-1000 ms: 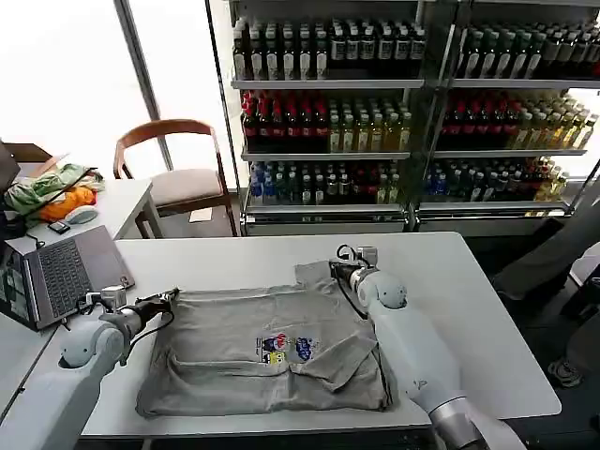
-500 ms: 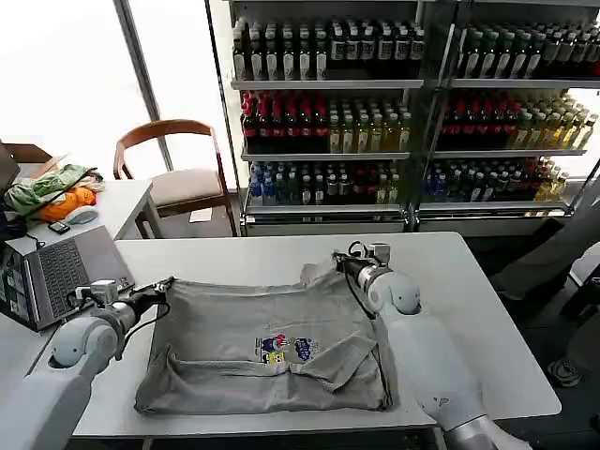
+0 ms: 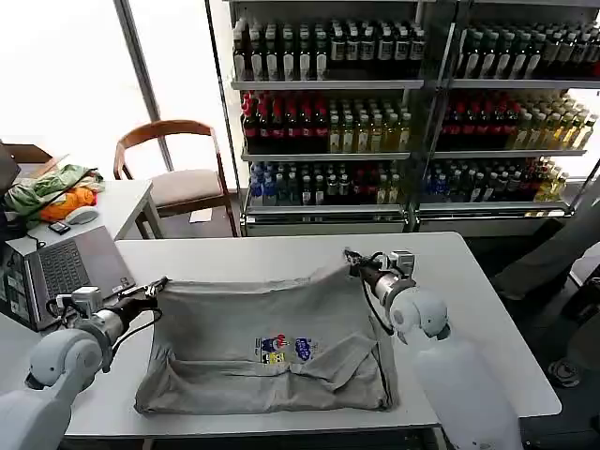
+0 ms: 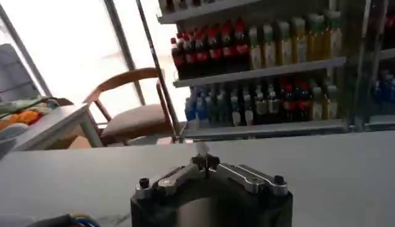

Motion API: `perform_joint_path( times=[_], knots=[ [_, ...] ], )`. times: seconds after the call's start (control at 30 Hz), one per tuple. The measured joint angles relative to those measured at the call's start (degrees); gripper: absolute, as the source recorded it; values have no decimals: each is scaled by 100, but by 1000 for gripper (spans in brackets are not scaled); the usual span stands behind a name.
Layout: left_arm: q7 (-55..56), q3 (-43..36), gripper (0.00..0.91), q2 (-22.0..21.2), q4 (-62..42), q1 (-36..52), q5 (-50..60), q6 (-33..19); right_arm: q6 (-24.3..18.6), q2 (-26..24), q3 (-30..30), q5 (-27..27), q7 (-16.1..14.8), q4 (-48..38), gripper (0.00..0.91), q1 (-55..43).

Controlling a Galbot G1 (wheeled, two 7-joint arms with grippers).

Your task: Fold and organize the clothes.

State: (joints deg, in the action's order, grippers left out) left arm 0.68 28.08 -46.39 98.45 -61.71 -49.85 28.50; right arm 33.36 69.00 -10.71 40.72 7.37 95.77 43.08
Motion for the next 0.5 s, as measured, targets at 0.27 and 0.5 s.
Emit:
perform_joint_path(
  times=[0.27,0.5],
  knots=[
    [68,435,10,42,621,-704,-20,11,-1,-376,-203,60,39,1066,0,911],
    [169,736,10,61,1060,-1275,-42,140,-5,-651,-400,61,101,1858,0,1790]
  ],
)
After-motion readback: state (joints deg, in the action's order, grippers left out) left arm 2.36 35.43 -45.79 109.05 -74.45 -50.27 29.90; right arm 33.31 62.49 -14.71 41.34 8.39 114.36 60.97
